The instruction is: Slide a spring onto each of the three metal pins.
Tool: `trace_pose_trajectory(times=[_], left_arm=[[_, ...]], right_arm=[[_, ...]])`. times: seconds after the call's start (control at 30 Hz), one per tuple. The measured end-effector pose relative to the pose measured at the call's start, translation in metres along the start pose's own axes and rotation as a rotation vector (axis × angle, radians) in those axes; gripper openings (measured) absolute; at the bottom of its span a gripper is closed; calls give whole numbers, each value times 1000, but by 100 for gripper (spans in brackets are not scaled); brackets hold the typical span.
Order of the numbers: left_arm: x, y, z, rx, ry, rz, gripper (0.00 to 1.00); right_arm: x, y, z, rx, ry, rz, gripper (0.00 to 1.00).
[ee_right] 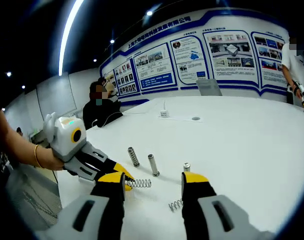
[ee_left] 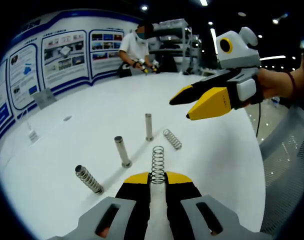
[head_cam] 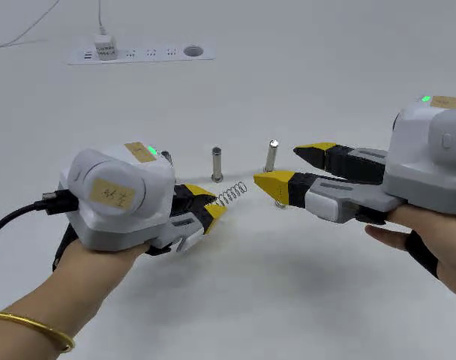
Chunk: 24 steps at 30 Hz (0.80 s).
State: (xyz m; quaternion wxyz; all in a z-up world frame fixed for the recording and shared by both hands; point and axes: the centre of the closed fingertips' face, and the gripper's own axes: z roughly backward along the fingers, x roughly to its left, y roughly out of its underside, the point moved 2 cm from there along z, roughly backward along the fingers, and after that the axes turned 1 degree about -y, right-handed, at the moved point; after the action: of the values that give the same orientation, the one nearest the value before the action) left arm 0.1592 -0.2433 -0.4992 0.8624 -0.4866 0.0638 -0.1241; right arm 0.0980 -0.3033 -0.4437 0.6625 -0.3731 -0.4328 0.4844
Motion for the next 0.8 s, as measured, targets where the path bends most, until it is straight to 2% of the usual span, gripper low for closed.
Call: trace_pose_trajectory(times=[0.37, 0.47, 0.8], left_arm=[[-5, -14, 19, -106, -11, 76, 10], [-7, -17, 23, -141, -6, 118, 10], [-12, -17, 34, -213, 10, 239, 10]], right_arm=[[17, -4, -5, -9, -71, -72, 44], [21, -4, -7, -10, -88, -89, 42], [31, -4, -11, -18, -129, -159, 36]])
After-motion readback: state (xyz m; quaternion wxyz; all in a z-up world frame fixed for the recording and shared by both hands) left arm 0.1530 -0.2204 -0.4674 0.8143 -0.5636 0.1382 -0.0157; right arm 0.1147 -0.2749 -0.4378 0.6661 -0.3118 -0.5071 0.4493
